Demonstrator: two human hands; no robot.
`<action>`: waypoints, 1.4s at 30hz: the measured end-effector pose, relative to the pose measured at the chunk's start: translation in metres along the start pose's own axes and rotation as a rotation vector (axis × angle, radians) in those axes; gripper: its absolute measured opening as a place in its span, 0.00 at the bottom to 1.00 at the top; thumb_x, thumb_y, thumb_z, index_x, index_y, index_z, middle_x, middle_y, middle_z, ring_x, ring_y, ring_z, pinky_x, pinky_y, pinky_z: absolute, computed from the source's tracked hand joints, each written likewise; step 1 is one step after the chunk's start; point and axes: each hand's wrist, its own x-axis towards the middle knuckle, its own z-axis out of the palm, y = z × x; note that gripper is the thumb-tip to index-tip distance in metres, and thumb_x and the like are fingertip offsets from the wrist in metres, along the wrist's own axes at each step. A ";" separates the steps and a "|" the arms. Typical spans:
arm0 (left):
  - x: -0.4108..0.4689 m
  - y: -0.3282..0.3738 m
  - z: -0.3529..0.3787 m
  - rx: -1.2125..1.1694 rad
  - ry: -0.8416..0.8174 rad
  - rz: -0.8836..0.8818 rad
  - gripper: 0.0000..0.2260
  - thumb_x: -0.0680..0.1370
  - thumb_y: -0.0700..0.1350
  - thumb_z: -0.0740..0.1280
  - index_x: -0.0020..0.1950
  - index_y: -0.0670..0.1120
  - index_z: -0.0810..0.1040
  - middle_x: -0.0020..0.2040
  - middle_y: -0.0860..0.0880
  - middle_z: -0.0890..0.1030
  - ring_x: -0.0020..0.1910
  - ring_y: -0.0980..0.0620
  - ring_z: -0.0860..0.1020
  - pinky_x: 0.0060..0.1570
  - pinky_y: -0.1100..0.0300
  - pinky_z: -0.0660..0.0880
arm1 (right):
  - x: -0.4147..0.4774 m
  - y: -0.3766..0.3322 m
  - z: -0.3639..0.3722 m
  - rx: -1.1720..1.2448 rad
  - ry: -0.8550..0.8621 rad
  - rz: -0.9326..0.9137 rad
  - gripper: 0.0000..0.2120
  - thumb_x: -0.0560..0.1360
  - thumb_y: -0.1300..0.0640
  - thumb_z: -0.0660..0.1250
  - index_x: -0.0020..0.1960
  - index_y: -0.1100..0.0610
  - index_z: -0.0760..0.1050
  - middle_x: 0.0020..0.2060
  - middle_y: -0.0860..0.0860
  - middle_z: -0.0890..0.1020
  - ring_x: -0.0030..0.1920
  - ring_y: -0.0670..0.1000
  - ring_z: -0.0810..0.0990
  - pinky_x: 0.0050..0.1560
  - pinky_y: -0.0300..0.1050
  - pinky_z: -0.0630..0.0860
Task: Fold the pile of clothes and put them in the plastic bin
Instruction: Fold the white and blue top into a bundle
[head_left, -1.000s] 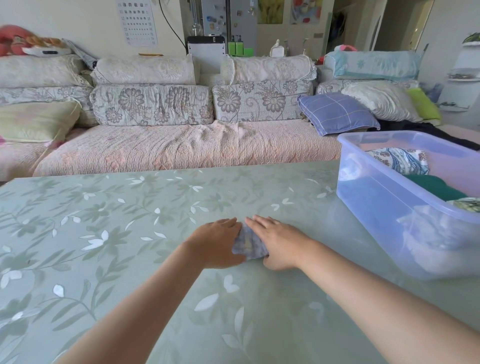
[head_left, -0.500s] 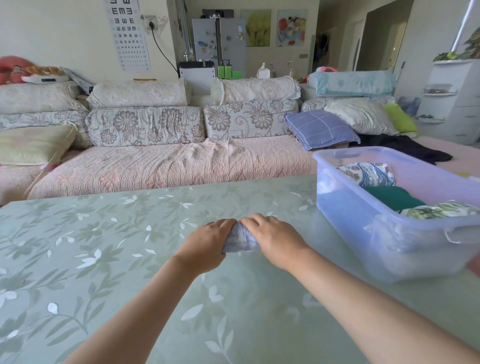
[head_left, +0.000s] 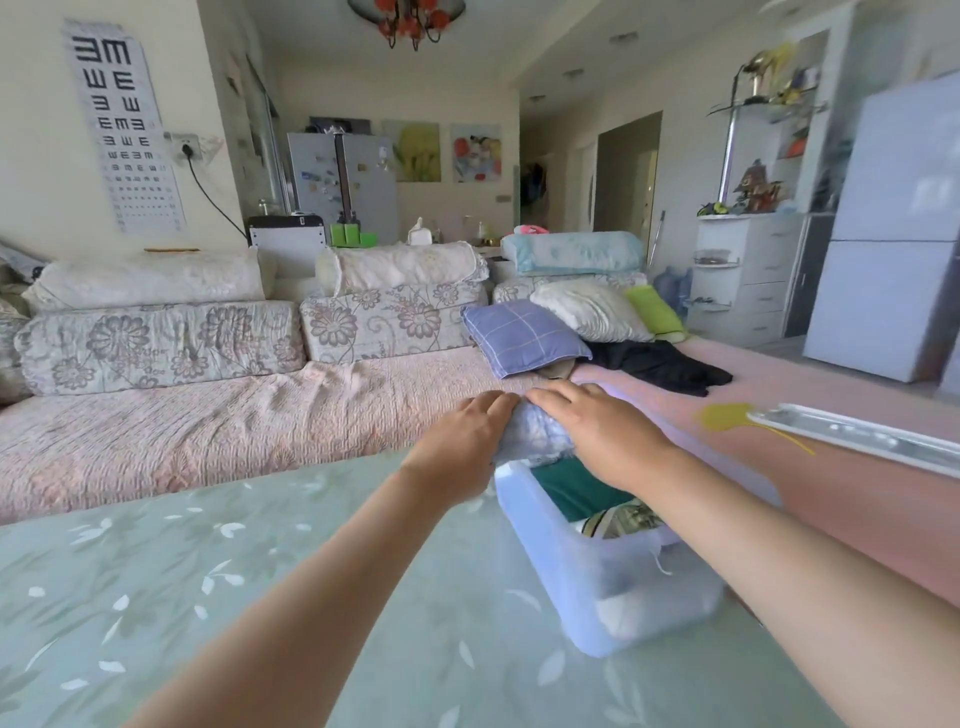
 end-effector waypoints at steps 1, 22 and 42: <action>0.017 0.008 0.007 0.010 -0.043 -0.005 0.32 0.73 0.35 0.65 0.76 0.46 0.60 0.69 0.46 0.70 0.64 0.43 0.71 0.60 0.48 0.73 | -0.003 0.017 0.001 0.004 -0.024 0.011 0.41 0.70 0.73 0.64 0.78 0.48 0.58 0.73 0.47 0.64 0.64 0.56 0.71 0.53 0.50 0.77; 0.092 0.076 0.116 0.071 -0.721 -0.124 0.45 0.74 0.40 0.65 0.79 0.43 0.36 0.78 0.44 0.51 0.77 0.40 0.54 0.70 0.45 0.65 | -0.020 0.123 0.064 0.197 -0.698 0.219 0.47 0.72 0.66 0.59 0.80 0.37 0.41 0.80 0.45 0.37 0.80 0.50 0.37 0.78 0.54 0.51; 0.097 0.077 0.101 -0.156 -0.653 -0.290 0.19 0.80 0.34 0.56 0.71 0.42 0.65 0.51 0.47 0.74 0.47 0.48 0.74 0.35 0.61 0.68 | -0.021 0.105 0.059 0.320 -0.579 0.344 0.29 0.81 0.50 0.50 0.81 0.45 0.48 0.81 0.50 0.41 0.80 0.53 0.37 0.78 0.53 0.39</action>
